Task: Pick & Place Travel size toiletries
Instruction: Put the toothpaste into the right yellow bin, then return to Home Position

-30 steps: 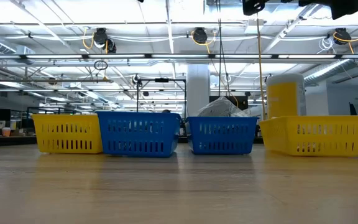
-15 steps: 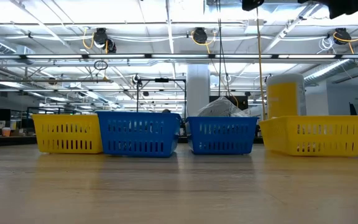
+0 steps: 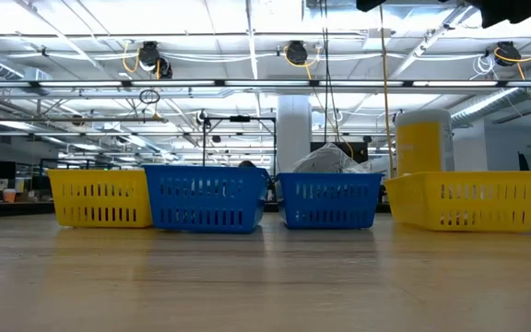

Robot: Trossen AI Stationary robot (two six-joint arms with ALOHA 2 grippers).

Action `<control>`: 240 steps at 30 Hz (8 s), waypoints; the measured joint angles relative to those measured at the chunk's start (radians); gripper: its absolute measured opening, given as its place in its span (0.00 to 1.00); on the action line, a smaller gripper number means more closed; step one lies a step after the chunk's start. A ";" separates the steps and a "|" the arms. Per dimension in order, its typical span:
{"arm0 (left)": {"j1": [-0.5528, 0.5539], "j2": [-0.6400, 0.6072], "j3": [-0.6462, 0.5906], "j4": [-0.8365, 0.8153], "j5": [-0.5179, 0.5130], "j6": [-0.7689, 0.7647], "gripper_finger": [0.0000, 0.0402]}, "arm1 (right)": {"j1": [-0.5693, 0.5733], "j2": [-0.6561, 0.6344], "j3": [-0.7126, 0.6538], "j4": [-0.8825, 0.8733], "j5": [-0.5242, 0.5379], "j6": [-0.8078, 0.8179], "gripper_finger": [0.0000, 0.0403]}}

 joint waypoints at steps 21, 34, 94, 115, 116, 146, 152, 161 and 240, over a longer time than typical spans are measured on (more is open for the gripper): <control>0.011 0.053 0.000 0.152 0.130 -0.057 0.10 | -0.039 0.068 0.000 0.073 -0.188 0.083 0.39; 0.010 0.053 0.000 0.165 0.207 -0.041 0.10 | -0.099 0.178 0.000 0.293 -0.309 0.181 0.35; -0.011 -0.070 0.000 -0.211 -0.887 -0.370 0.10 | -0.114 0.011 -0.193 0.261 0.054 0.128 0.33; -0.021 -0.069 0.000 -0.241 -0.923 -0.329 0.10 | -0.114 0.007 -0.179 0.348 0.158 0.096 0.41; -0.020 -0.062 0.000 -0.232 -0.927 -0.330 0.10 | -0.114 0.012 -0.168 0.350 0.152 0.096 0.42; -0.005 -0.034 0.000 -0.217 -0.933 -0.315 0.17 | -0.114 0.077 -0.096 0.262 0.118 0.077 0.16; -0.004 -0.051 0.000 -0.228 -0.946 -0.289 0.35 | -0.114 0.072 -0.096 0.254 0.116 0.081 0.12; -0.004 -0.120 0.000 -0.342 -0.967 -0.288 0.54 | -0.113 0.019 -0.097 0.176 0.129 0.073 0.07; -0.048 -0.241 -0.010 -1.013 -1.267 -0.496 0.57 | -0.114 -0.400 -0.261 -0.648 0.162 0.324 0.44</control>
